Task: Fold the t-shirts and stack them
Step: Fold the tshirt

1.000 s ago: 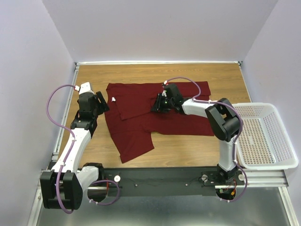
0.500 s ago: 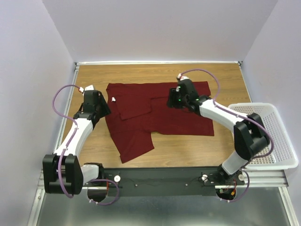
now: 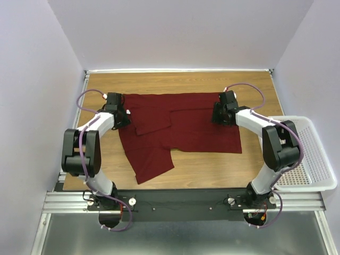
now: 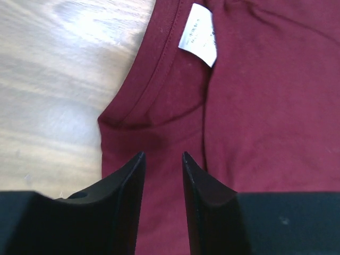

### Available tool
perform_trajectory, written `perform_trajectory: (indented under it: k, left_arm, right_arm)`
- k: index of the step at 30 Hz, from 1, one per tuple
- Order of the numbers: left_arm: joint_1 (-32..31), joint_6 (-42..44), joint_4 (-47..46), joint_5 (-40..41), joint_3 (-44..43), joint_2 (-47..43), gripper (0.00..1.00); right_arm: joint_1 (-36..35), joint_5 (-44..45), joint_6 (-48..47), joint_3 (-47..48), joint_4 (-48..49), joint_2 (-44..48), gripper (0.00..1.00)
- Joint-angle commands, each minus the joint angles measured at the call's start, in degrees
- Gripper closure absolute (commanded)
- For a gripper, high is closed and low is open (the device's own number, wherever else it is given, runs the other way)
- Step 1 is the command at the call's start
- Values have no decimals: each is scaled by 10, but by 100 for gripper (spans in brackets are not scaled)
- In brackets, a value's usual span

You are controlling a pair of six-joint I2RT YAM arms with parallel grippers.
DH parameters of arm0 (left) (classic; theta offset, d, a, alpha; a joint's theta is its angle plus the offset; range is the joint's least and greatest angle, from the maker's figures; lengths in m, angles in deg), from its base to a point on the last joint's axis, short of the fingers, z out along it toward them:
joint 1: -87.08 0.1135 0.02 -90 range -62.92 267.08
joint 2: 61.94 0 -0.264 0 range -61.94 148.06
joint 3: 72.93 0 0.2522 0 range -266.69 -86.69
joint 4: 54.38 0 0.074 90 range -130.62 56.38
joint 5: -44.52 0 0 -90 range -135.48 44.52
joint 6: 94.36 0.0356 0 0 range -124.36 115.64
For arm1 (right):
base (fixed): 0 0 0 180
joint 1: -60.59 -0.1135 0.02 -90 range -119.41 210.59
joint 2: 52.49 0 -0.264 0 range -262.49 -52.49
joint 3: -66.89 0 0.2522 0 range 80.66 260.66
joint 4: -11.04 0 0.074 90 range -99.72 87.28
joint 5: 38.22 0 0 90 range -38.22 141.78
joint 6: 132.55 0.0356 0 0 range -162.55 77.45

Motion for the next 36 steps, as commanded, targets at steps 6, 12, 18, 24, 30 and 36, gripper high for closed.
perform_trajectory:
  k: [6,12,18,24,30,36]
  left_arm:
    - [7,28,-15,-2,-61,115,60]
    - [32,43,-11,-7,-110,162,60]
    - [33,50,9,0,-173,171,55]
    - [33,40,17,-12,-115,70,32]
    - [30,34,65,9,-8,-50,37]
    - [-6,20,114,23,37,-87,43]
  right_arm:
    - [30,31,3,56,-14,-89,38]
    - [47,29,-4,111,-14,-160,38]
    - [59,14,-18,168,-18,-186,38]
    - [59,-8,-14,119,-30,-96,38]
    - [58,-31,-8,2,-35,11,37]
    - [58,-38,-3,-78,-40,129,37]
